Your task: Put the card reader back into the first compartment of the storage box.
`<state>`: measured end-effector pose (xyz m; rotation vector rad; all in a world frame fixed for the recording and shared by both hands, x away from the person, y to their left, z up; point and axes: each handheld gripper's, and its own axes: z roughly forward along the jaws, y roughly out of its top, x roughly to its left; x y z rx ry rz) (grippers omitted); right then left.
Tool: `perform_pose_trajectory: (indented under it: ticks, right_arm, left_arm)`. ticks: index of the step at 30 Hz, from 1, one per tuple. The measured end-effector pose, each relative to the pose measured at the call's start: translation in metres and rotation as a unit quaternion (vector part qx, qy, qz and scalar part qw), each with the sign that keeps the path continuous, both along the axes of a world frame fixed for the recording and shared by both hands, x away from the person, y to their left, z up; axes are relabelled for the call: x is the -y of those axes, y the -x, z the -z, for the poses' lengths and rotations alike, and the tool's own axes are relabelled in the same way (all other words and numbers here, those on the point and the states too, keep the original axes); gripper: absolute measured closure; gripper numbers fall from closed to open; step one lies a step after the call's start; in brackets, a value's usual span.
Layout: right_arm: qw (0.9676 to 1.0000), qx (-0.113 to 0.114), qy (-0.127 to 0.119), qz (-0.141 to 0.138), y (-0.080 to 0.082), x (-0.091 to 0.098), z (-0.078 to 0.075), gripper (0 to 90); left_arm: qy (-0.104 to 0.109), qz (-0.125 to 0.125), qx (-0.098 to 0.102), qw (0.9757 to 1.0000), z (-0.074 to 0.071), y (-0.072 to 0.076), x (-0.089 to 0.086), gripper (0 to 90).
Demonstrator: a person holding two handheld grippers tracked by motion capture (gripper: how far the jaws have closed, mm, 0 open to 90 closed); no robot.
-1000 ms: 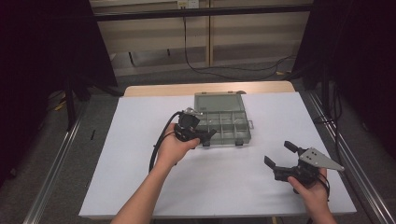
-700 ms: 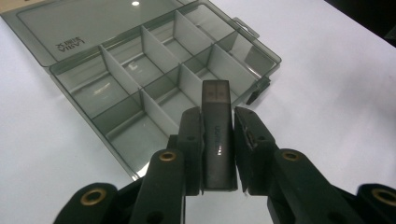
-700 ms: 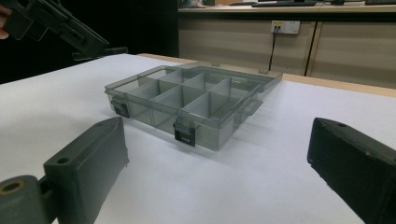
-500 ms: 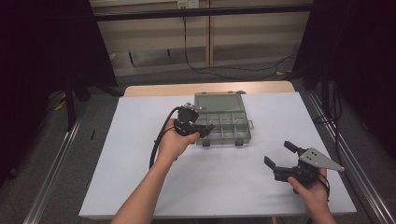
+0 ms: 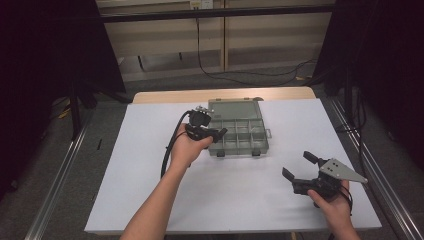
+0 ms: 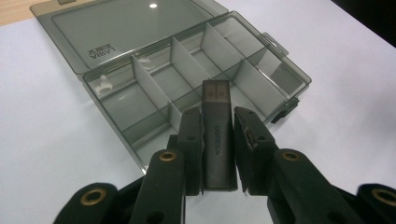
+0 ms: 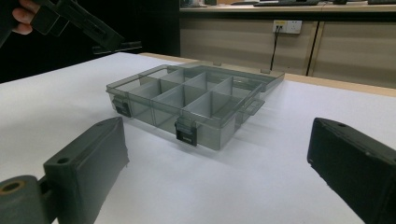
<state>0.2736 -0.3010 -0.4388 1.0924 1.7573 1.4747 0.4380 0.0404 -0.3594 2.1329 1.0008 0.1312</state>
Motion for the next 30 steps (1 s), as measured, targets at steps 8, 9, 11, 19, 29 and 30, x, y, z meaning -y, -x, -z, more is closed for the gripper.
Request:
perform_pose_trajectory:
  ticks: [8, 9, 11, 19, 29, 30]
  right_arm:
    - [1.0, 0.001, 0.004, -0.005, 0.001, -0.002, 0.0, 4.0]
    - [1.0, 0.001, 0.002, -0.004, 0.0, -0.002, 0.0, 4.0]
    - [1.0, 0.0, 0.002, -0.002, 0.001, -0.001, 0.0, 4.0]
    - [1.0, 0.002, 0.0, -0.002, 0.0, 0.0, -0.001, 4.0]
    - [1.0, 0.003, 0.002, -0.005, 0.0, -0.001, 0.0, 4.0]
    - [1.0, 0.003, 0.0, -0.006, 0.001, -0.001, 0.0, 4.0]
  left_arm:
    - [-0.007, -0.013, 0.002, 0.9999, 0.001, -0.005, 0.002, 73.8]
    - [-0.007, -0.013, 0.0, 0.9999, 0.001, -0.006, 0.002, 73.8]
    - [-0.004, -0.017, -0.001, 0.9998, 0.002, -0.007, 0.003, 73.8]
    - [-0.01, -0.028, 0.006, 0.9995, 0.004, -0.012, 0.006, 73.8]
    - [-0.015, -0.044, 0.008, 0.9989, 0.006, -0.019, 0.005, 73.8]
    - [-0.016, -0.044, 0.007, 0.9989, 0.007, -0.019, 0.005, 73.8]
